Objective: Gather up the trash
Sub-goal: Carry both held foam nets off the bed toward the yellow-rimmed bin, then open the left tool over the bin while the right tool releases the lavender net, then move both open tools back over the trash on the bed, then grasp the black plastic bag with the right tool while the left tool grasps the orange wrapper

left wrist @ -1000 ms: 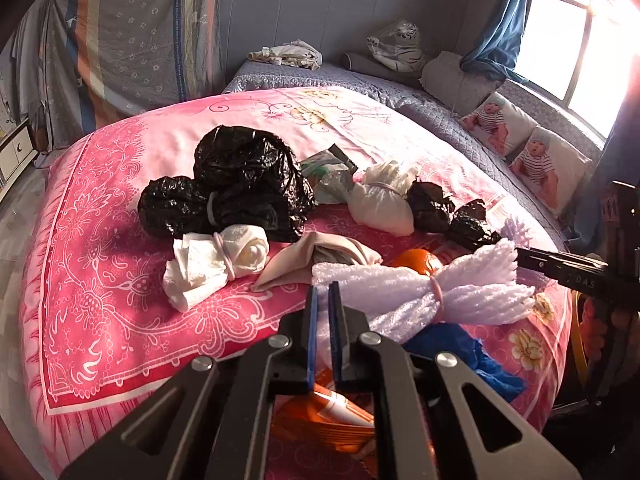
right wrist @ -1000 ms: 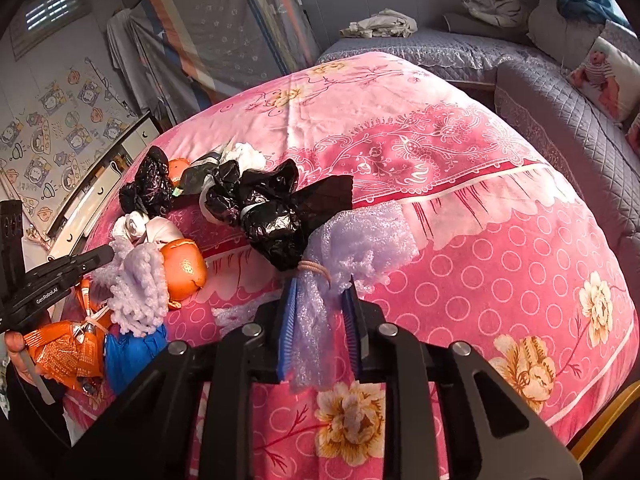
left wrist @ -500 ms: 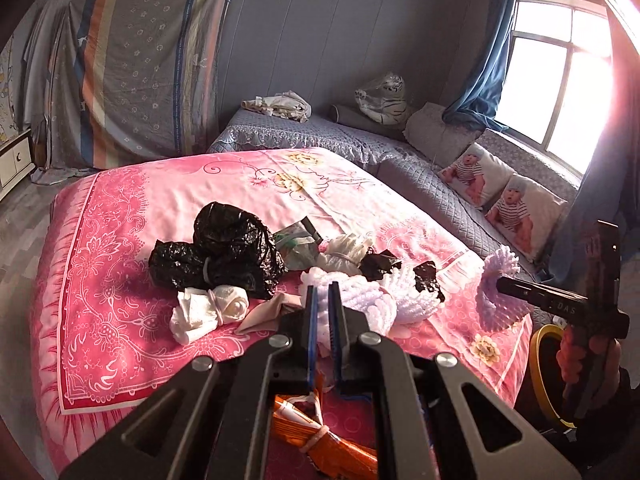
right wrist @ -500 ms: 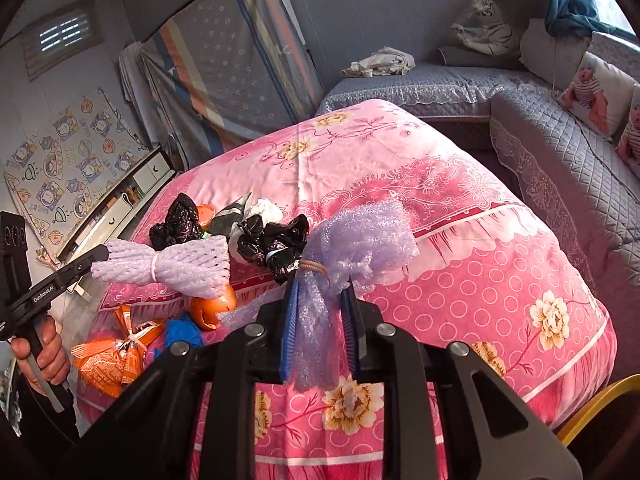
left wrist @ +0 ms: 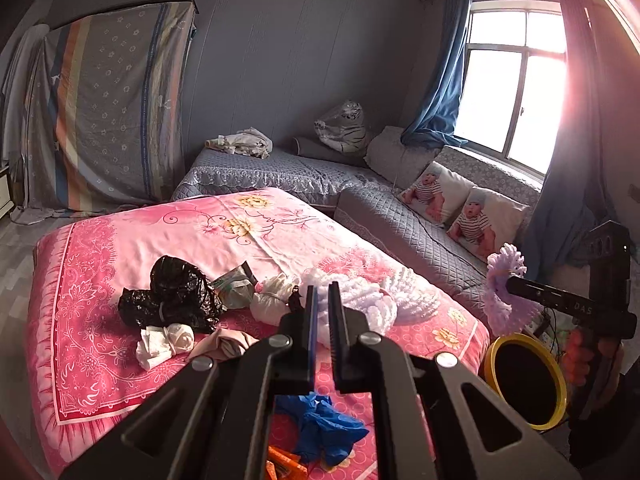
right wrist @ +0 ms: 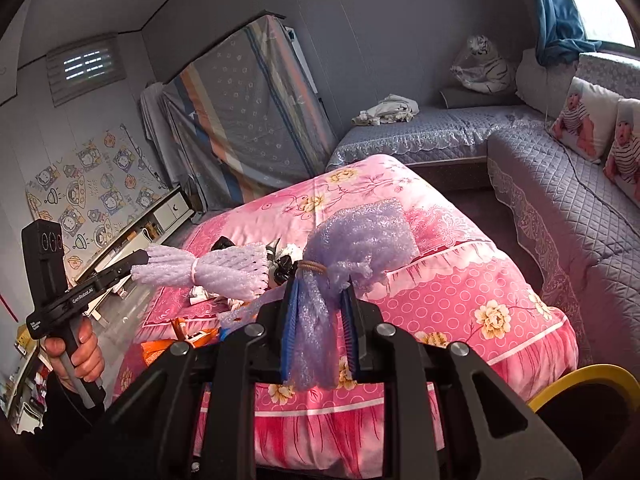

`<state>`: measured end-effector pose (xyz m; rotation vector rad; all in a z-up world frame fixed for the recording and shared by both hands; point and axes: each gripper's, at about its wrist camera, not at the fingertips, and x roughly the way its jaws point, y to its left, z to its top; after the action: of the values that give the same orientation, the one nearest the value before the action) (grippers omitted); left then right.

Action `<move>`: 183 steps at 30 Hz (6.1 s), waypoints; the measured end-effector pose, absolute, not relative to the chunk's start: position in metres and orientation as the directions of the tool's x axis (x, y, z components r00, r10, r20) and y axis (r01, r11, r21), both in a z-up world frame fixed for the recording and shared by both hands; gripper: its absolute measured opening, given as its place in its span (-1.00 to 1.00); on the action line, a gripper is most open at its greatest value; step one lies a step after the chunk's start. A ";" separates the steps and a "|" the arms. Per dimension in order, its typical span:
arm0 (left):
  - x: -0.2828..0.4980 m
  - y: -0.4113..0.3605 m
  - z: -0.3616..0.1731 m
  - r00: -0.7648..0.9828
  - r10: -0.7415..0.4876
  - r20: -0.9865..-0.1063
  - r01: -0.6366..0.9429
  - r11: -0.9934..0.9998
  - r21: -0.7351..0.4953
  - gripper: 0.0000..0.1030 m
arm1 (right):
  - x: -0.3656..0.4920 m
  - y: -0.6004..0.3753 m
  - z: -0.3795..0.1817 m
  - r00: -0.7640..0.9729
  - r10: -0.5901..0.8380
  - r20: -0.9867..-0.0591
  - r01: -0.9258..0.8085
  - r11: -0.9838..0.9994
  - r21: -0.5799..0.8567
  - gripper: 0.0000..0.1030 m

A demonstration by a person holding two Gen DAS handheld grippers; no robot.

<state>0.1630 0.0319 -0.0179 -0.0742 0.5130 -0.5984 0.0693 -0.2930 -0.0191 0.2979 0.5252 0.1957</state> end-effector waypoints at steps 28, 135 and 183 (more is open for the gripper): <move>0.088 -0.196 0.015 0.395 -0.829 -0.396 0.861 0.485 -0.155 -0.90 | -0.122 -0.432 0.017 0.908 -0.245 -0.339 0.345 0.897 0.275 -0.62; 0.106 0.069 -0.012 0.864 -0.124 -0.487 0.082 0.991 -0.107 0.20 | 0.170 -0.219 -0.030 0.848 0.204 -0.489 -0.203 0.978 0.056 0.23; 0.190 0.042 -0.155 0.577 -0.209 -0.789 0.086 0.977 -0.196 -0.51 | 0.302 -0.168 -0.176 0.581 0.204 -0.788 -0.318 0.948 0.012 -0.36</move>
<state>0.1905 0.0417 -0.1549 -0.1421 0.9406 -0.1733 0.3021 -0.1683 -0.1762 -0.1360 0.9010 0.3061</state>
